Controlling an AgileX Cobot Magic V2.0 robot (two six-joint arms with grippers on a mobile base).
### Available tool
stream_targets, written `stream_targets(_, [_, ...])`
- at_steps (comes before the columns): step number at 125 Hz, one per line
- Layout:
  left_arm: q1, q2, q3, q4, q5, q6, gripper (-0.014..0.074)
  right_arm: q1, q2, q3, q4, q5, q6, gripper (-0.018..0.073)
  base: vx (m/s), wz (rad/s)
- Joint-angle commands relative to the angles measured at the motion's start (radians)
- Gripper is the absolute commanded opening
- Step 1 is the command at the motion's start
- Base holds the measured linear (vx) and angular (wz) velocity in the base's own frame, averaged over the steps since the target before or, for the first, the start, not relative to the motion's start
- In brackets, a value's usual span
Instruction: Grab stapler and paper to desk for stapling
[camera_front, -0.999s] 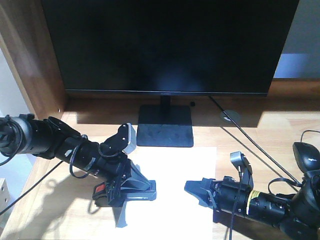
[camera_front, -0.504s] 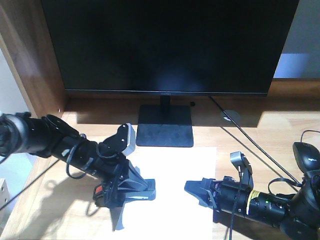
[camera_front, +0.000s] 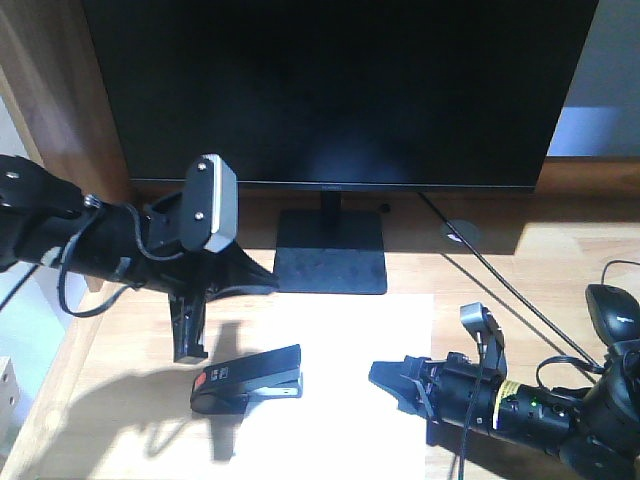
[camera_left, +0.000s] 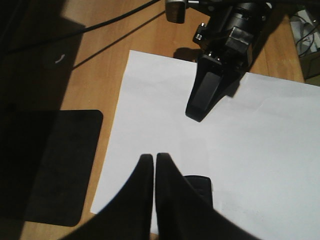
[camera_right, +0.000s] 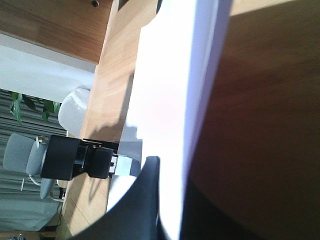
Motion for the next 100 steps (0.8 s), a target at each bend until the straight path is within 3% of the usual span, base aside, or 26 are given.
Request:
stream_targets(1, [-0.003, -0.06, -0.017, -0.045, -0.011, -0.007, -0.0006, 0.001, -0.029, -0.005, -0.01, -0.164, -0.006, 0.0017, 0.0, 0.0])
stream_targets(24, [-0.003, -0.066, -0.017, -0.045, -0.012, -0.007, -0.0006, 0.001, -0.029, -0.005, -0.013, -0.164, -0.006, 0.0161, 0.0, 0.0])
stream_targets(45, [-0.003, -0.066, -0.017, -0.045, -0.012, -0.007, -0.0006, 0.001, -0.04, -0.005, -0.009, -0.164, -0.006, 0.0473, 0.0, 0.0])
stream_targets(58, [-0.003, -0.066, -0.017, -0.045, -0.012, -0.007, -0.0006, 0.001, -0.075, -0.005, 0.025, -0.158, -0.006, 0.0611, 0.0, 0.0])
stream_targets(81, [-0.003, -0.066, -0.017, -0.045, -0.013, -0.007, -0.0006, 0.001, -0.156, -0.029, 0.032, -0.009, -0.02, 0.0597, 0.0, 0.0])
stream_targets(87, [-0.003, -0.066, -0.017, -0.045, -0.013, -0.008, -0.0006, 0.001, -0.19, -0.041, 0.007, 0.084, -0.022, 0.0578, 0.0, 0.0])
stream_targets(88, [-0.003, -0.066, -0.017, -0.045, -0.013, -0.008, -0.0006, 0.001, -0.218, -0.052, -0.012, 0.16, -0.026, 0.0571, 0.0, 0.0])
stream_targets(92, [-0.003, -0.066, -0.017, -0.045, -0.015, -0.013, -0.0006, 0.001, -0.251, -0.061, -0.025, 0.241, -0.032, 0.057, 0.0, 0.0])
stream_targets(100, [-0.003, -0.066, -0.017, -0.045, -0.026, -0.038, -0.0006, 0.001, -0.295, -0.071, -0.041, 0.342, -0.041, 0.057, 0.0, 0.0])
